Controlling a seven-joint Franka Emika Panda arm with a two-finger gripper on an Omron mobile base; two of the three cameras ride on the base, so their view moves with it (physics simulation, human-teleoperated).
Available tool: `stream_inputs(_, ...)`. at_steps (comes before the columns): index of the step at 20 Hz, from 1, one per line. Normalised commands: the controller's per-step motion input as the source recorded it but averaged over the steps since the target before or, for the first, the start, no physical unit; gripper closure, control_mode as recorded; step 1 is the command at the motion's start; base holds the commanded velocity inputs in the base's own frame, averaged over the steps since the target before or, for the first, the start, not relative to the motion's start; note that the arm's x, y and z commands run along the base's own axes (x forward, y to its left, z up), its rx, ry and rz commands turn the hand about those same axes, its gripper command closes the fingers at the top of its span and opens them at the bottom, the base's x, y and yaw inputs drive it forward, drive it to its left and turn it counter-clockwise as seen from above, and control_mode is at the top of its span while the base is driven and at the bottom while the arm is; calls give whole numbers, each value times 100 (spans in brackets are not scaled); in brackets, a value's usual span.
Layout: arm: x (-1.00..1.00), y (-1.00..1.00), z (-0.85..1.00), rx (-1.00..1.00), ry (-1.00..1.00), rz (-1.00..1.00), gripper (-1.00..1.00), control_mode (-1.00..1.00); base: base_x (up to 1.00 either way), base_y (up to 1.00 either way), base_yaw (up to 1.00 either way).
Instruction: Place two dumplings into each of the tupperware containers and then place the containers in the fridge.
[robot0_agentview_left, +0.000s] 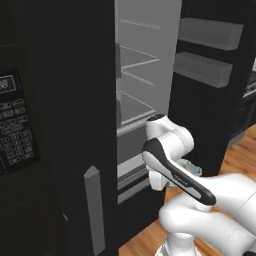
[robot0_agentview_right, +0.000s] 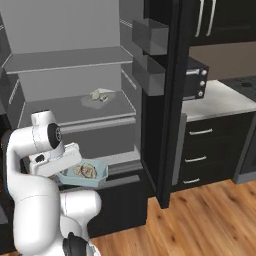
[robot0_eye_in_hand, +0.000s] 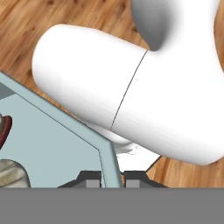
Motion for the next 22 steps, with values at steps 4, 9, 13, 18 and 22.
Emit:
stream_inputs(4,0,0,0,0,0,0,100,100,67,0,0)
stream_inputs(9,0,0,0,0,0,0,100,100,74,0,0)
stream_inputs(13,0,0,0,0,0,0,100,100,57,0,1)
stream_inputs(18,28,0,0,-1,0,4,100,-100,15,0,2)
stream_inputs(22,23,0,0,0,-5,24,100,-100,0,0,0)
